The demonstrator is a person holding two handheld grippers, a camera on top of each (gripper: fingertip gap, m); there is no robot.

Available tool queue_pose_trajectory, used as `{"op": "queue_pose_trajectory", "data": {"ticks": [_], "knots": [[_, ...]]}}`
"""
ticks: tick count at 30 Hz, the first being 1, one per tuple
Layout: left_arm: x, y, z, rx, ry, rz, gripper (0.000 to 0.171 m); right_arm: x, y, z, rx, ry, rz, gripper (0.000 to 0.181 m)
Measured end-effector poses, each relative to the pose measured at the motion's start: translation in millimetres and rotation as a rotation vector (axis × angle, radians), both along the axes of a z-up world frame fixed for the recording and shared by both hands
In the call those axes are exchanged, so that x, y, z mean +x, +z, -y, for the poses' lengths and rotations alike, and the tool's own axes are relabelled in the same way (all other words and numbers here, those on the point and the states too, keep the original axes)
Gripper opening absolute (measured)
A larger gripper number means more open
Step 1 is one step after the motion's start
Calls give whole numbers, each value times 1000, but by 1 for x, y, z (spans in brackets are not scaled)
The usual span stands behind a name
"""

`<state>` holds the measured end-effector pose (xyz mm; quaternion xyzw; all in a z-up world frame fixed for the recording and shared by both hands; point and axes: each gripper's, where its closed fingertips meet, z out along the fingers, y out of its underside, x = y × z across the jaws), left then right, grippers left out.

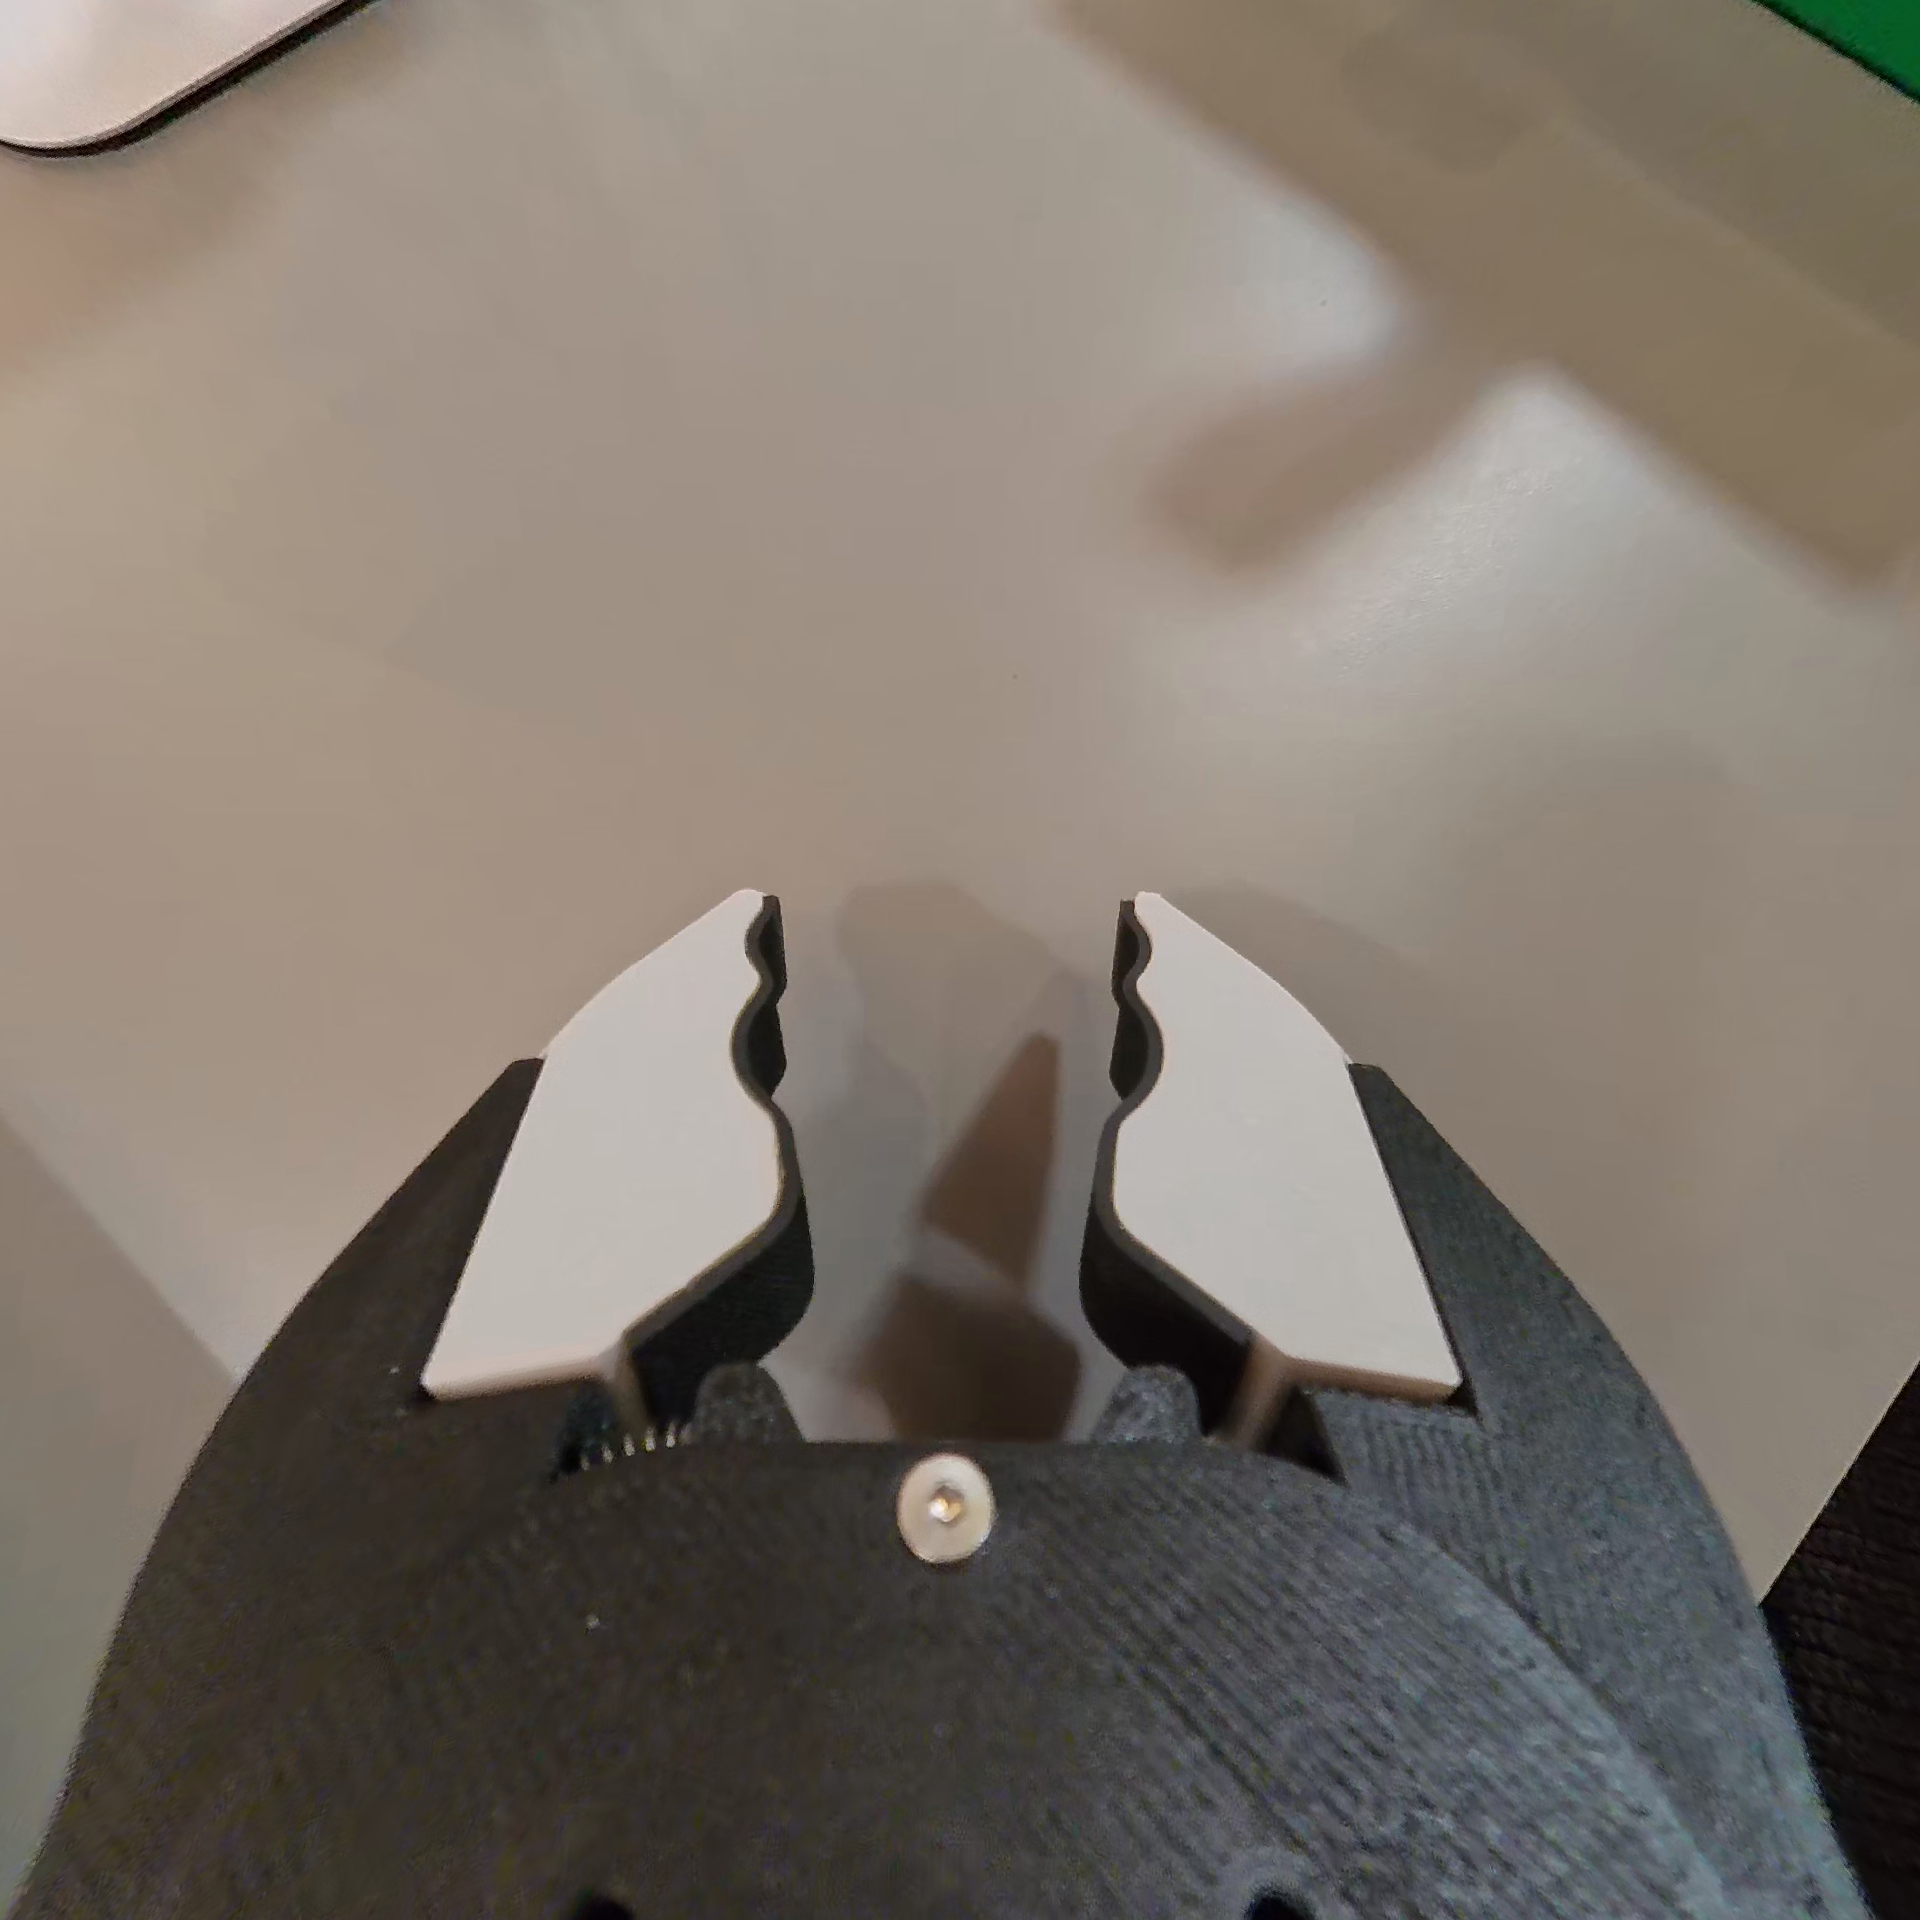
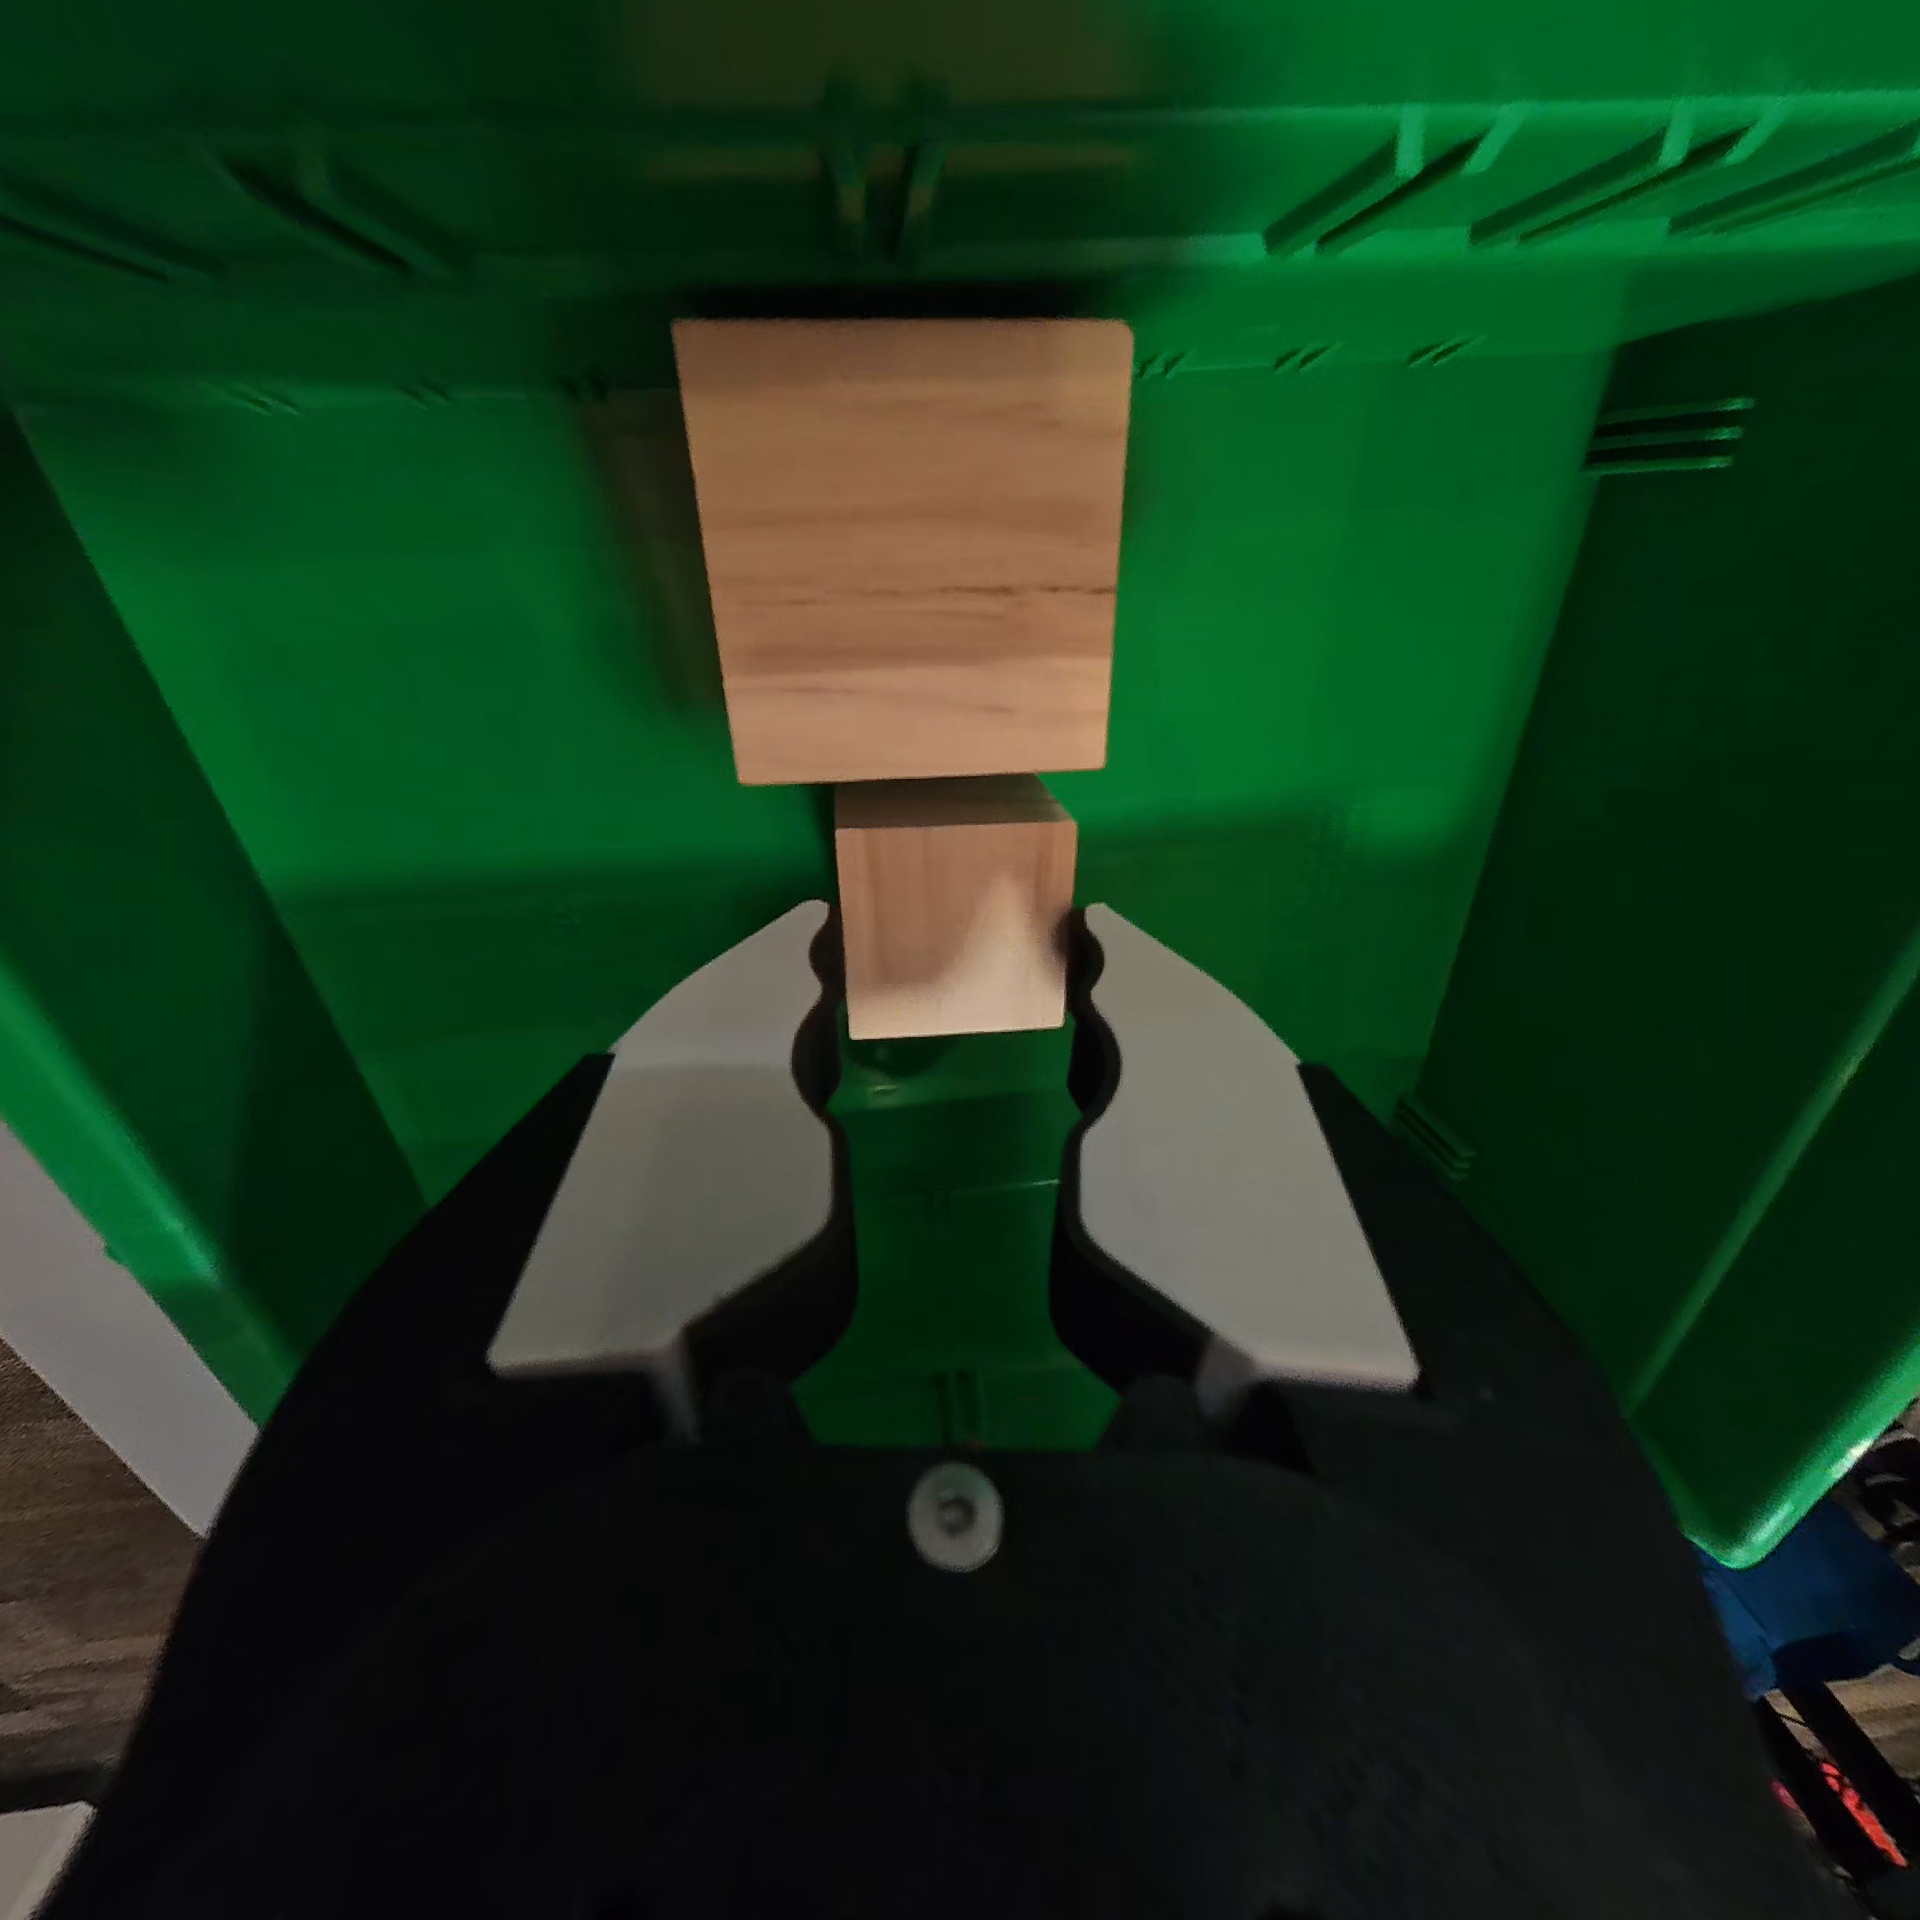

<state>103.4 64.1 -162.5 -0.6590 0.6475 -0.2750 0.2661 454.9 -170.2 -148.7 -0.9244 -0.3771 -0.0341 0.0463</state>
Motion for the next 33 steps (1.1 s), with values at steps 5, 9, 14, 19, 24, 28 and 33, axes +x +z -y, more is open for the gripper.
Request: {"op": "queue_pose_trajectory", "data": {"ticks": [5,9,14,19,24,28,33], "knots": [[0,-1,0,2,0,-3,61,-1,0,1,1,2,2,42],[0,-1,-1,2,2,-2,61,-1,1,1,5,-2,-1,44],[2,4,-2,15,2,23,59,-1,3,-2,29,-45,-12,66],[1,7,-3,16,7,35,59,5,21,-7,93,-57,35,71],[2,13,-3,11,6,63,59,-17,96,-38,450,-144,-34,84],[4,19,1,-31,5,95,59,-63,186,-62,941,-307,-266,85],[3,30,8,-80,-2,140,59,-109,249,-42,1453,-434,-539,80]]}}
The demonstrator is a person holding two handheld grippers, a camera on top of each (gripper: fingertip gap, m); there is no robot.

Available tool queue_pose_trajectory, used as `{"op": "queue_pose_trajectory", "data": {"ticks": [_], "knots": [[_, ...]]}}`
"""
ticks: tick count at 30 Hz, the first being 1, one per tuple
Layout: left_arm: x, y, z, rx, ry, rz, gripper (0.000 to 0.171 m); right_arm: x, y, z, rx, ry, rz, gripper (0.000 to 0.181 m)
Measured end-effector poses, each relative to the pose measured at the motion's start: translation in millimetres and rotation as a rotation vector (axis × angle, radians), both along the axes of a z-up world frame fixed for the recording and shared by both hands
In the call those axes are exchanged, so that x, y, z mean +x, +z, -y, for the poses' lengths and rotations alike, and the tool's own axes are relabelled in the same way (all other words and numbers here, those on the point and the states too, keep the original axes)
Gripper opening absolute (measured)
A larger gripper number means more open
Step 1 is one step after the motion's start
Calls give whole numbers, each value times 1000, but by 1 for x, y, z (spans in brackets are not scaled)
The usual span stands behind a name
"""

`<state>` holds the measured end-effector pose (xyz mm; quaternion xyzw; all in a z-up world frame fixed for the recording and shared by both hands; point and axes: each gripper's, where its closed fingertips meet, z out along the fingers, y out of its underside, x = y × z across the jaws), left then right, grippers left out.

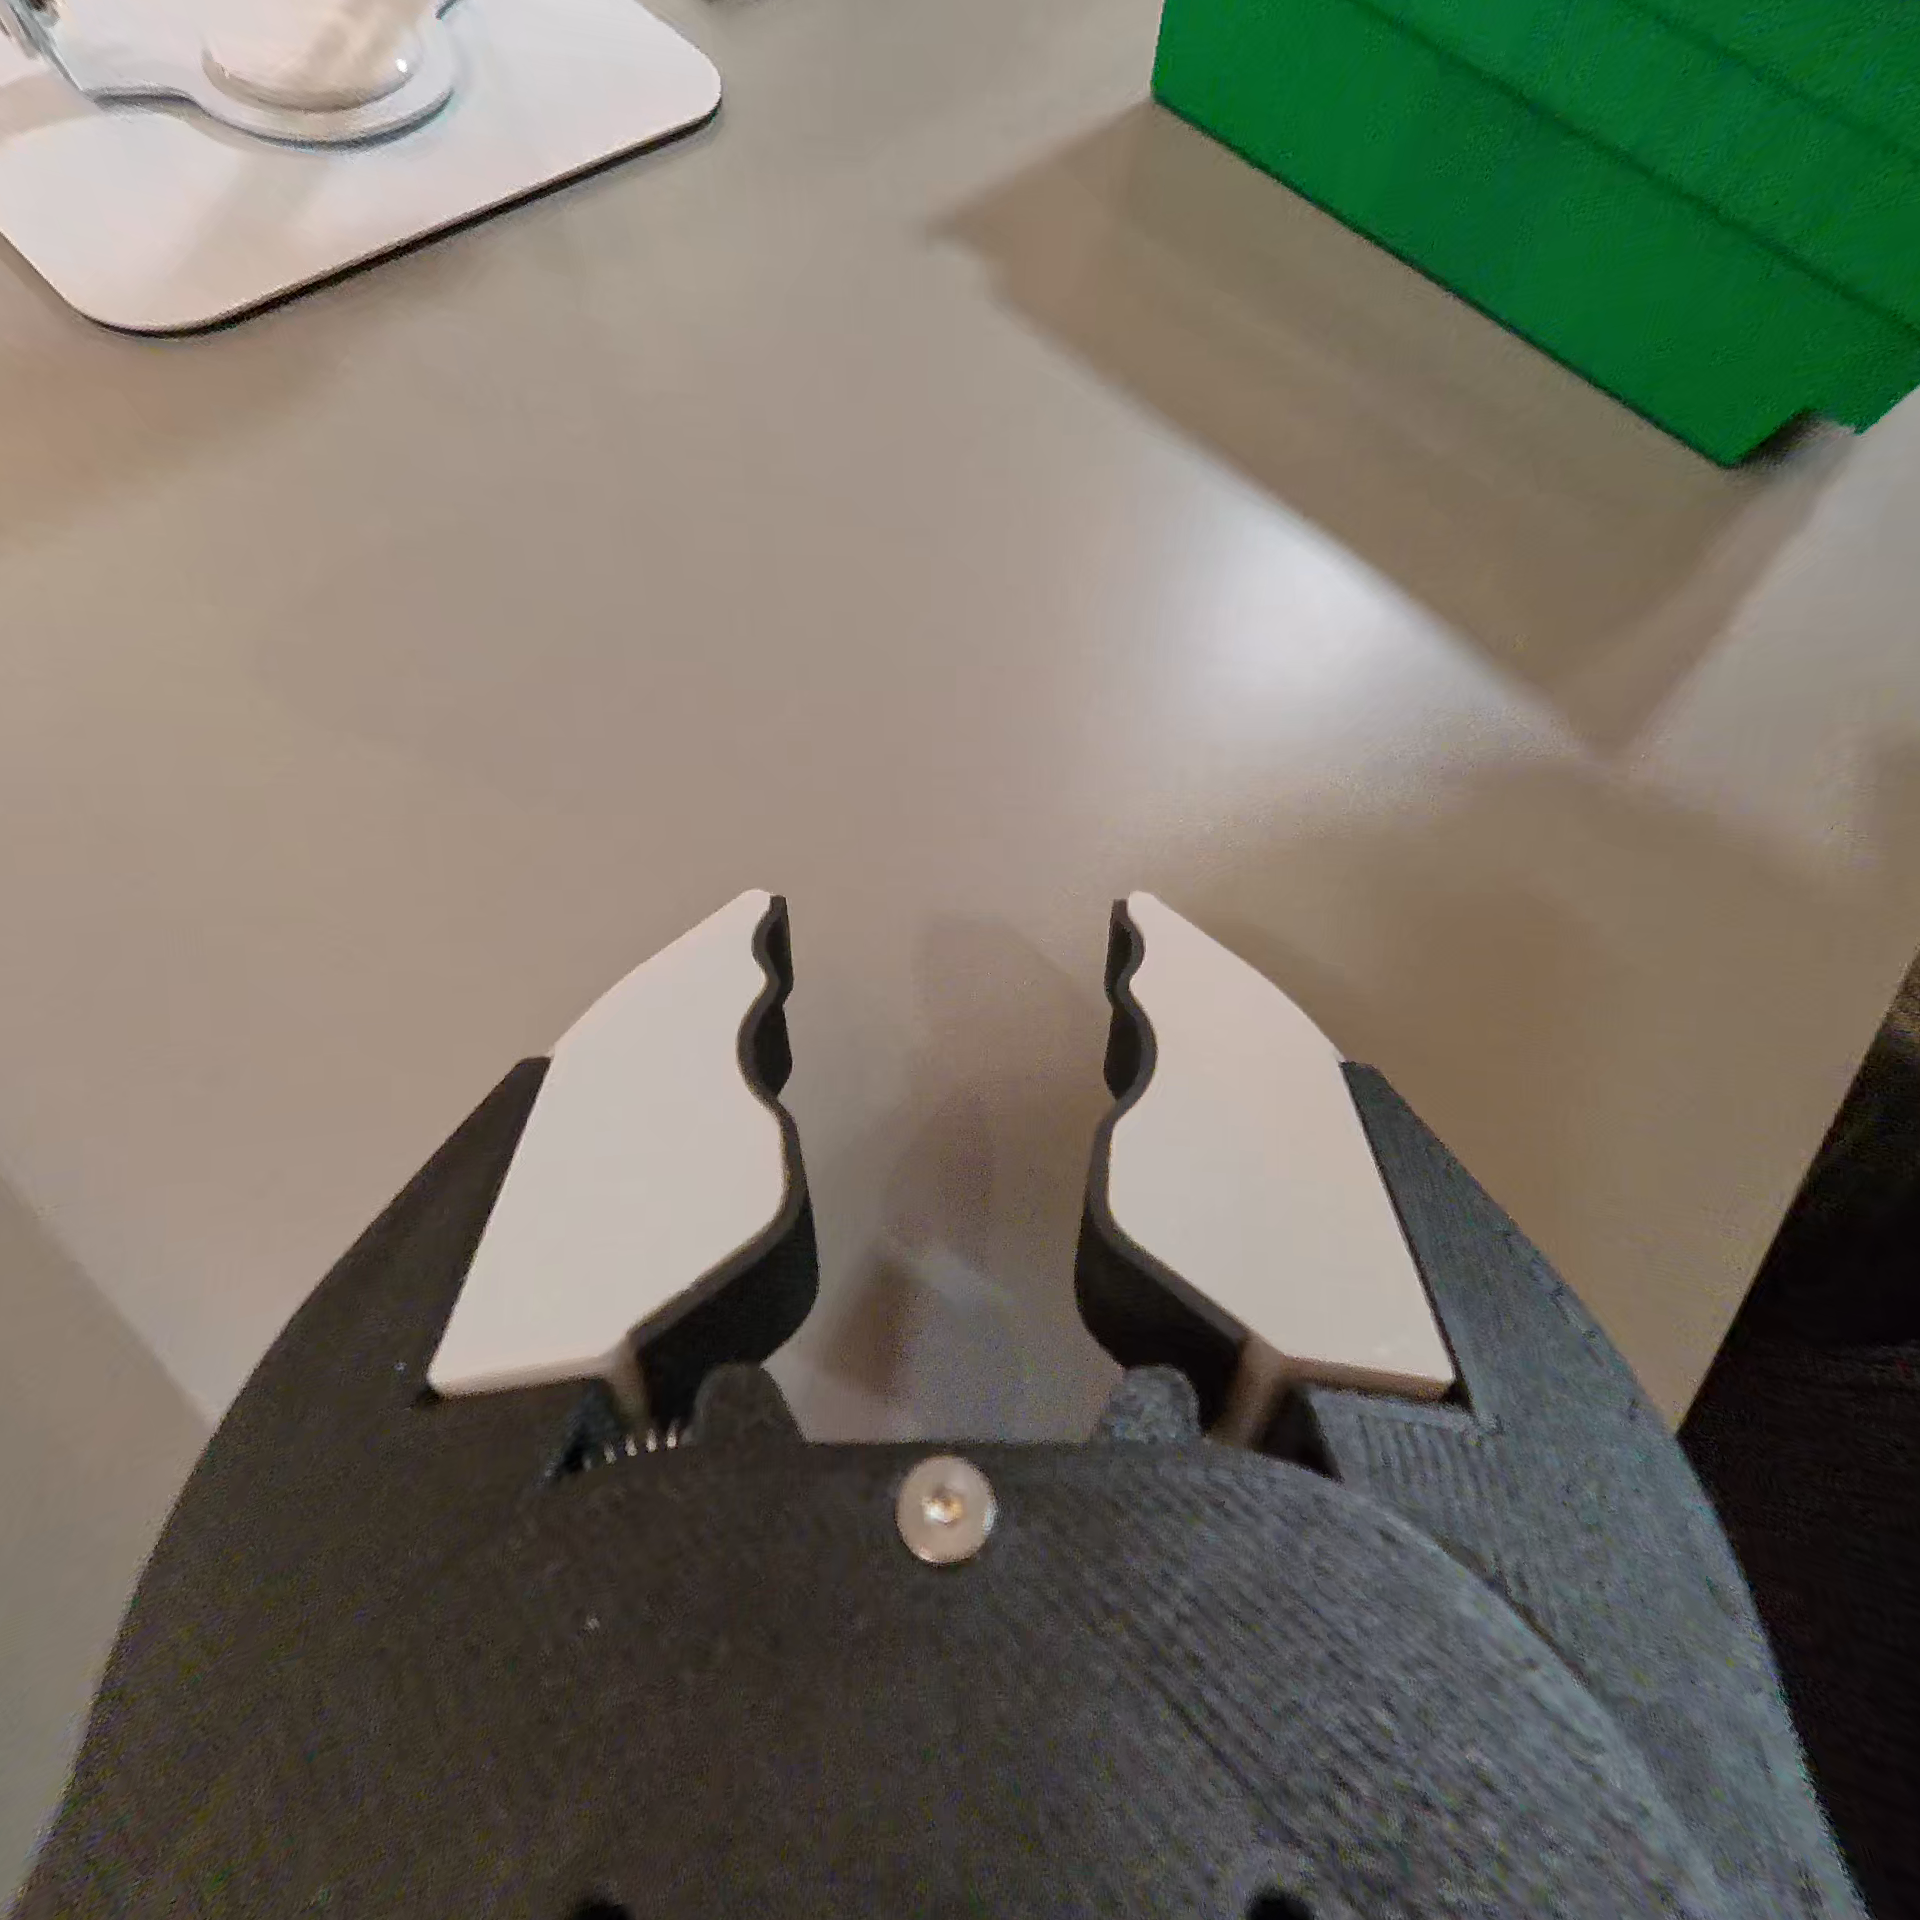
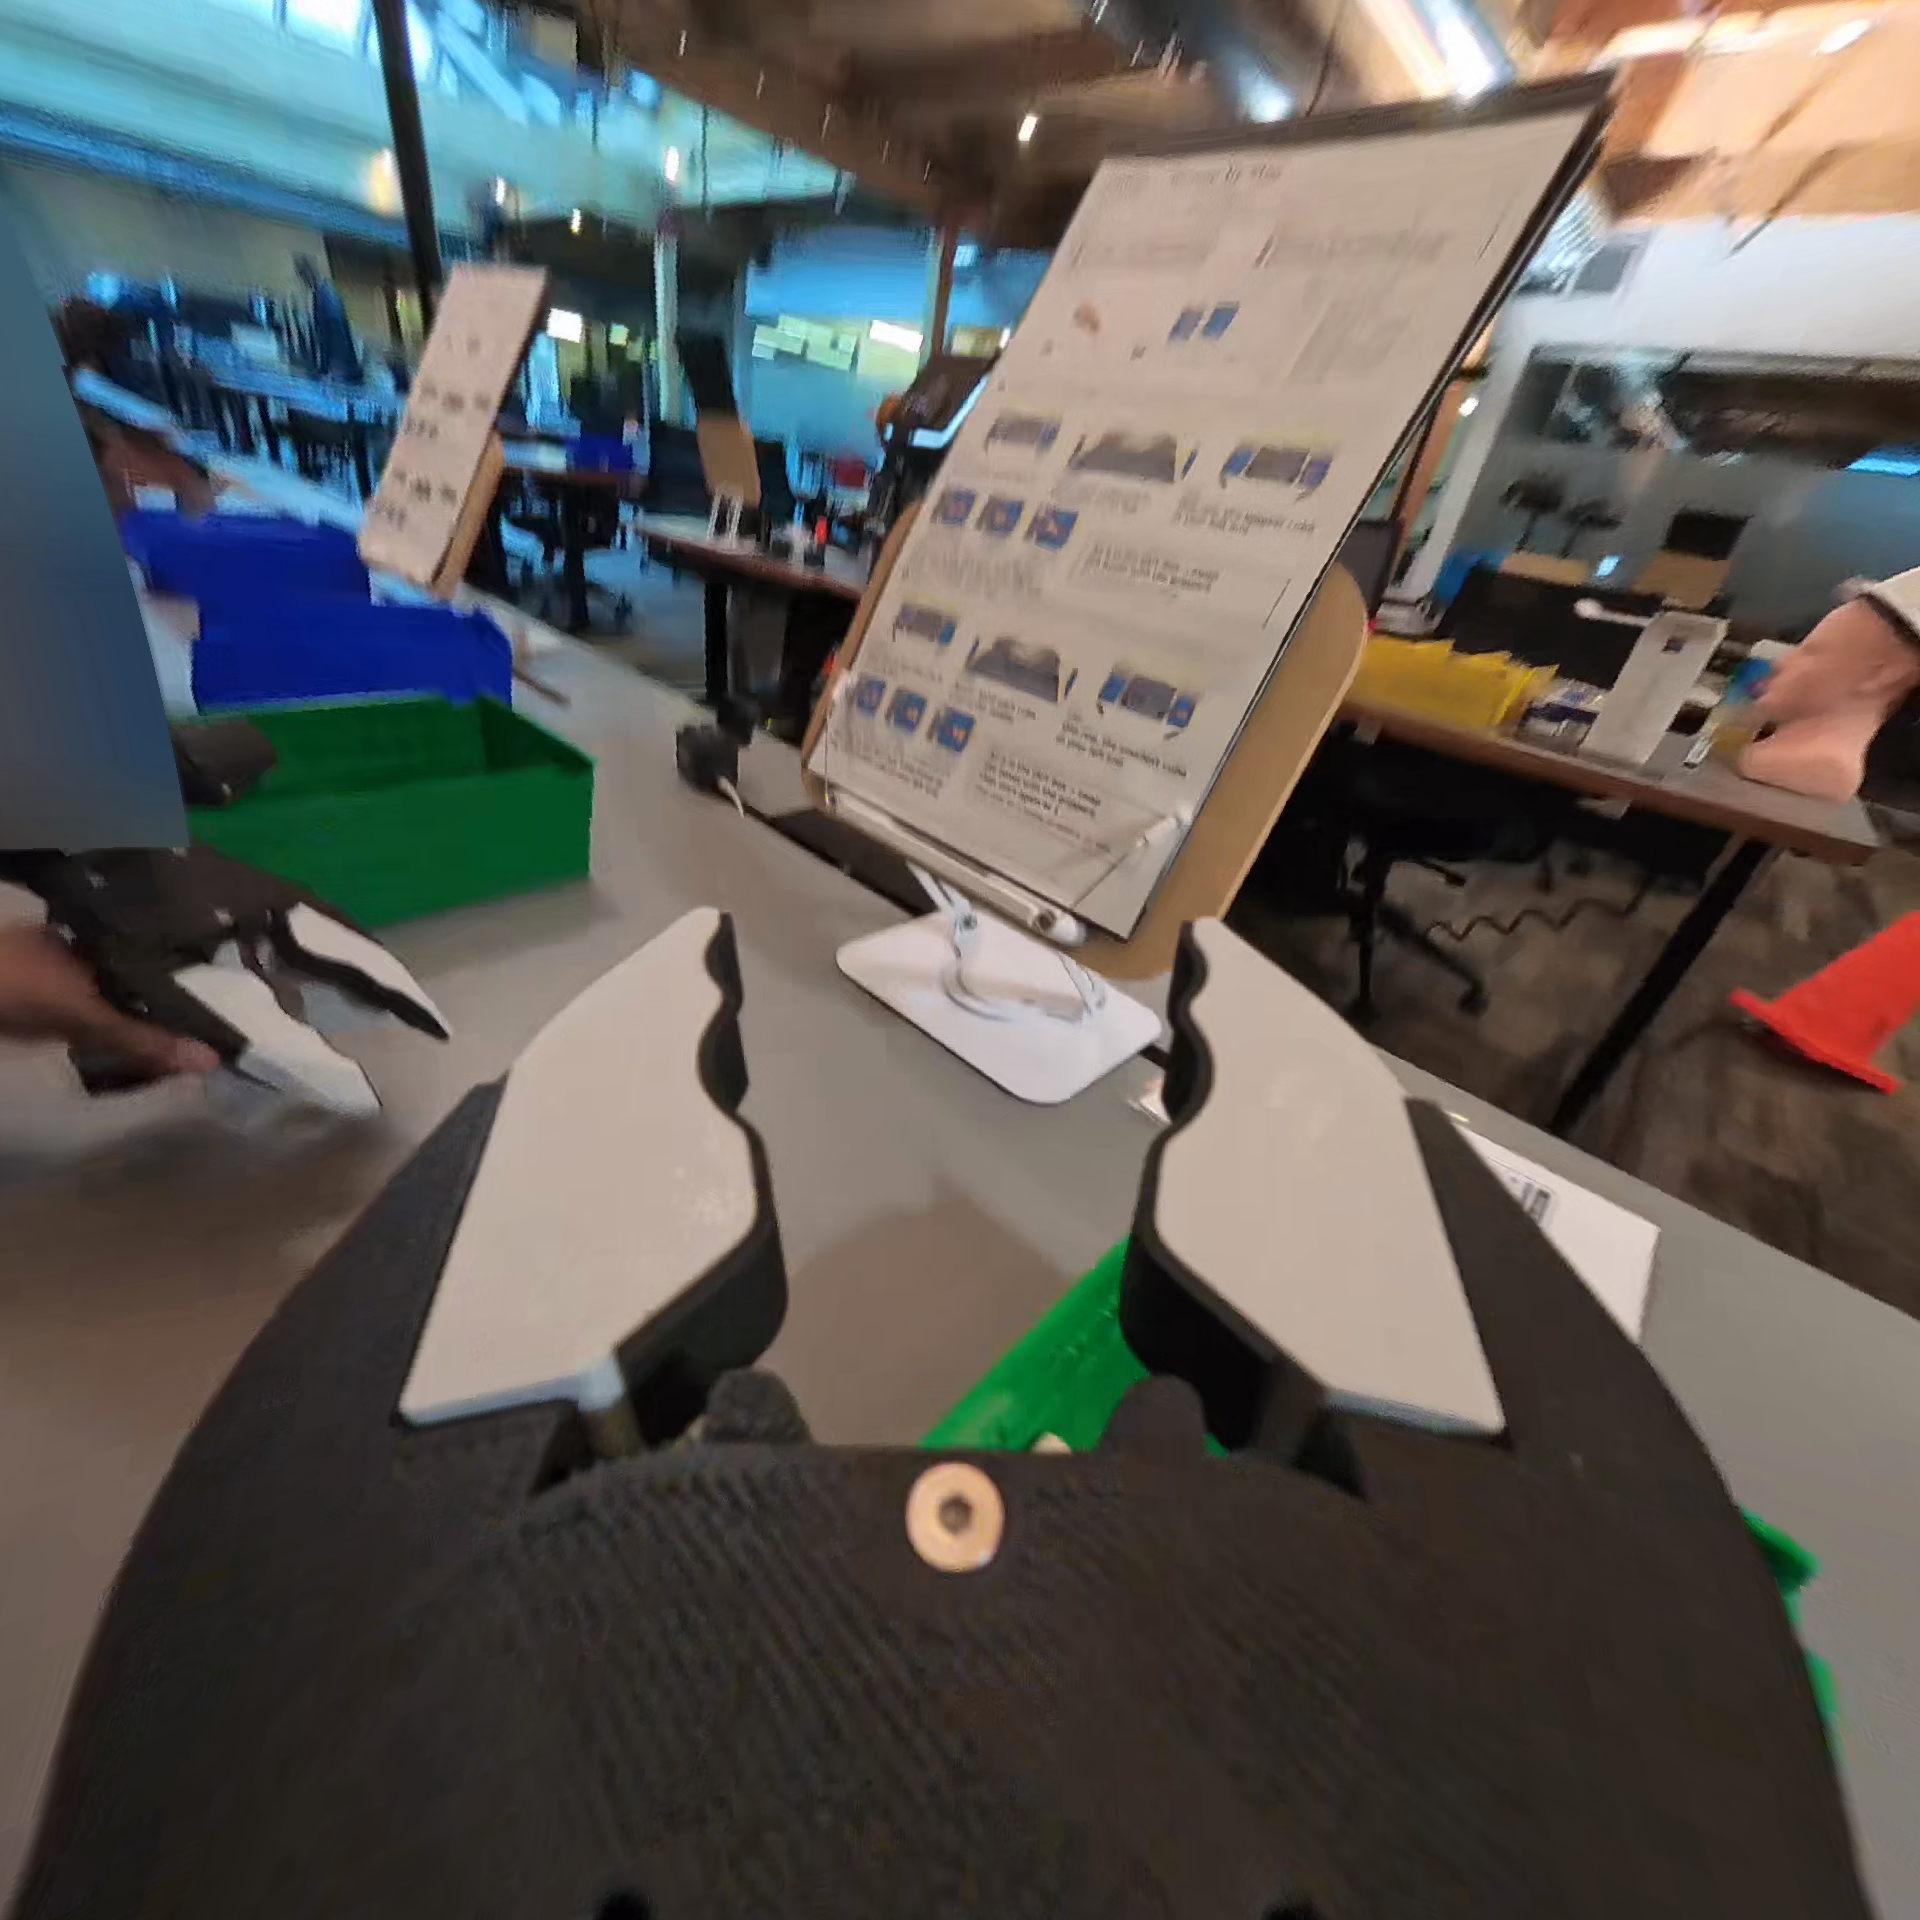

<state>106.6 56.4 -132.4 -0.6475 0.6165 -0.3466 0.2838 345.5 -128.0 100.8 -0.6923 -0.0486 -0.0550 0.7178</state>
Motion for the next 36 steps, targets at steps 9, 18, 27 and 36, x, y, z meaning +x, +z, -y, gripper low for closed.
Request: {"op": "queue_pose_trajectory", "data": {"ticks": [9,18,27,36], "knots": [[-11,39,-11,11,30,118,59,-101,-20,-5,244,95,-466,88],[-105,137,-135,326,284,264,50,-220,-98,-53,-16,363,-519,101],[-205,39,-254,630,-247,-568,38,-231,-118,-62,-97,391,-543,91],[-232,-9,-298,641,-356,-903,43,-250,-126,-61,-124,415,-546,84]]}}
